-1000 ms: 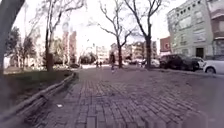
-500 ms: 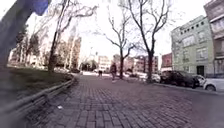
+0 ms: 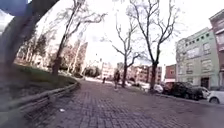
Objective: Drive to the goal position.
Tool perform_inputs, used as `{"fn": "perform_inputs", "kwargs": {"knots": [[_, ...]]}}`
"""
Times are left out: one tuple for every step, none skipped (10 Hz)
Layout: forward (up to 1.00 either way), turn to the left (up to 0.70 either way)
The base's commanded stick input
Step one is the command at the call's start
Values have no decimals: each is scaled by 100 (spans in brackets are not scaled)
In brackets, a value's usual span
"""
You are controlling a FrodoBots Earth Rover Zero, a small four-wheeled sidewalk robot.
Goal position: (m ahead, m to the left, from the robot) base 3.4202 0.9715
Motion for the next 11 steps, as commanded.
{"fn": "perform_inputs", "kwargs": {"knots": [[70, 35], [70, 35], [70, 35], [70, 35], [70, 35], [70, 34], [70, 21], [70, 7], [70, 0], [70, 0], [70, 0]]}}
